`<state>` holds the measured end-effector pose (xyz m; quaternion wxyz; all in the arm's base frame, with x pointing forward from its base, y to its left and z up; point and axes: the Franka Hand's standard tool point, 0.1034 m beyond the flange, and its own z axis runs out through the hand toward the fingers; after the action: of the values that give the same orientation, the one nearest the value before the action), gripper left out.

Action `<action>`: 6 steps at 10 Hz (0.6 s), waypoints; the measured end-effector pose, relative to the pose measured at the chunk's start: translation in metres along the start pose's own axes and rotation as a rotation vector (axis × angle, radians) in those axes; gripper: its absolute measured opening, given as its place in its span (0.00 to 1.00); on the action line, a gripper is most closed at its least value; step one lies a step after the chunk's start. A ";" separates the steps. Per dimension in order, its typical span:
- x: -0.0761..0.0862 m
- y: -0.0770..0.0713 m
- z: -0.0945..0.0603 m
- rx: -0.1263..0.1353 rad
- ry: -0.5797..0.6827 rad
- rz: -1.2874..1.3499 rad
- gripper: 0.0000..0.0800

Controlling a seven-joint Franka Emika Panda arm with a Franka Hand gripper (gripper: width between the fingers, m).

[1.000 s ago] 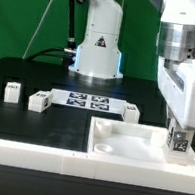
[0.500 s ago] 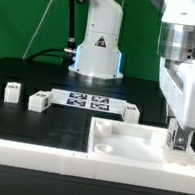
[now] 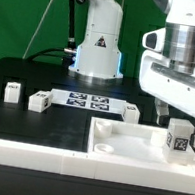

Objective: Assemble one leg

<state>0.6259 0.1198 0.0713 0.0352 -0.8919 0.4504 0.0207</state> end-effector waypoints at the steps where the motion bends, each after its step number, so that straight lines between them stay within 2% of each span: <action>1: -0.001 0.000 0.000 -0.002 0.002 -0.110 0.81; 4: -0.005 -0.002 0.001 -0.013 0.012 -0.411 0.81; 6: -0.003 -0.003 -0.002 -0.034 0.028 -0.657 0.81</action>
Offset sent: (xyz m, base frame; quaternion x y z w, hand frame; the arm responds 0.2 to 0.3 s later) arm -0.0002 0.0098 0.0073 -0.0039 -0.0002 -0.2277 0.9737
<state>0.6271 0.1237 0.0734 0.0190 -0.9902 0.1386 0.0033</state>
